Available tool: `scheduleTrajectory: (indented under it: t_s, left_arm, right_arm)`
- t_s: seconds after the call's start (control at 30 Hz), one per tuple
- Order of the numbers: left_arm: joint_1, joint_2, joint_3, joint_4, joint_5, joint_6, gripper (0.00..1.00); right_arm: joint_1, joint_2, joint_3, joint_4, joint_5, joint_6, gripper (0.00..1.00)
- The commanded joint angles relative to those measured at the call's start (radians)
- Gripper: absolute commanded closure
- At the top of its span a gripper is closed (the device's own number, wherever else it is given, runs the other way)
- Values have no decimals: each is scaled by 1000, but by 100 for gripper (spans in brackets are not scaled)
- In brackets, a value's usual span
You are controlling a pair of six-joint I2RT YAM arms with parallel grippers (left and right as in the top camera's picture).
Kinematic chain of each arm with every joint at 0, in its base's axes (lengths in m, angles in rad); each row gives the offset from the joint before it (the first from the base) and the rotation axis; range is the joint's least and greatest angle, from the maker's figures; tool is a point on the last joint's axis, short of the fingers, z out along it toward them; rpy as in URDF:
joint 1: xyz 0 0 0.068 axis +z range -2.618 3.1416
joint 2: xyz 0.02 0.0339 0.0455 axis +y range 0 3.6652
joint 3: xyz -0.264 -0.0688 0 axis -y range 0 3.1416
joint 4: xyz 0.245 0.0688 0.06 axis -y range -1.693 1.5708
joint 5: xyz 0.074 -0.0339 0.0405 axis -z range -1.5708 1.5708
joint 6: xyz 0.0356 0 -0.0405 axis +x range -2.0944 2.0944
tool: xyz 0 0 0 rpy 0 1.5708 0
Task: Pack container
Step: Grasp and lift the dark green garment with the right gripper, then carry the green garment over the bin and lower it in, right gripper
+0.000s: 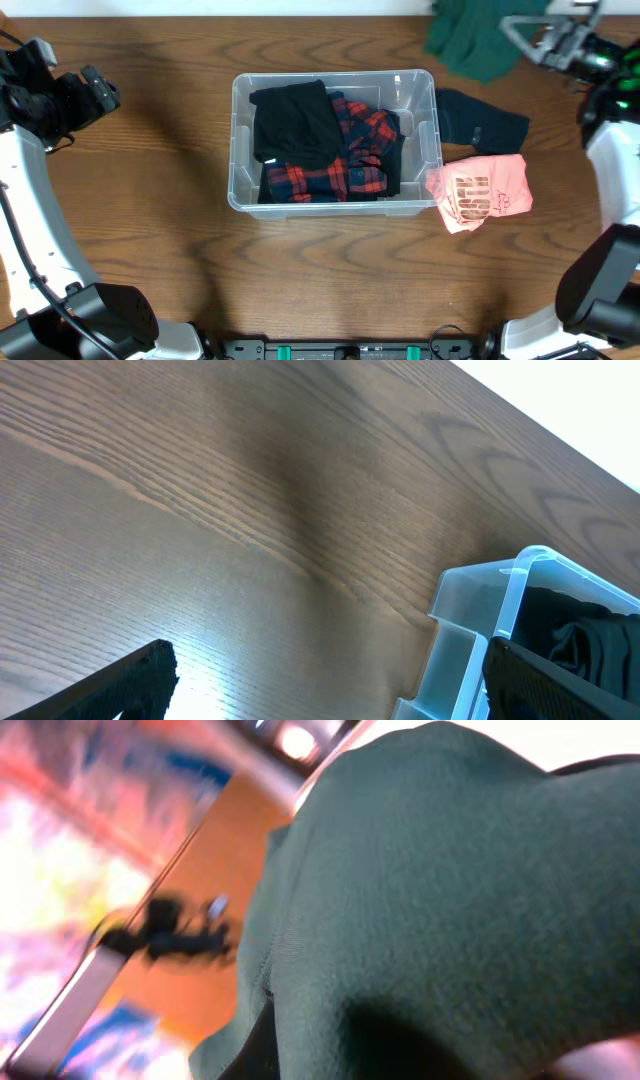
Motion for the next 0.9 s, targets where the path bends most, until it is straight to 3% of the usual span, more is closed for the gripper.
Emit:
scheduleTrajectory:
  t_s: [0.0,0.37,0.6,0.7,0.87]
  left_arm:
    - [3,0,-2,-1,-2,-5,2]
    - [3,0,-2,-1,-2,-5,2]
    - [3,0,-2,-1,-2,-5,2]
    - [3,0,-2,-1,-2,-5,2]
    - [3,0,-2,-1,-2,-5,2]
  right_arm:
    - [107,-5,7,5,-134,6,99]
    - [369,68,4,-55,-63,-79,99]
    - [413,73,4,-345,319,-28,98]
    - [418,72,4,-383,437,-112,98]
    - [418,71,5,-454,413,-257,98]
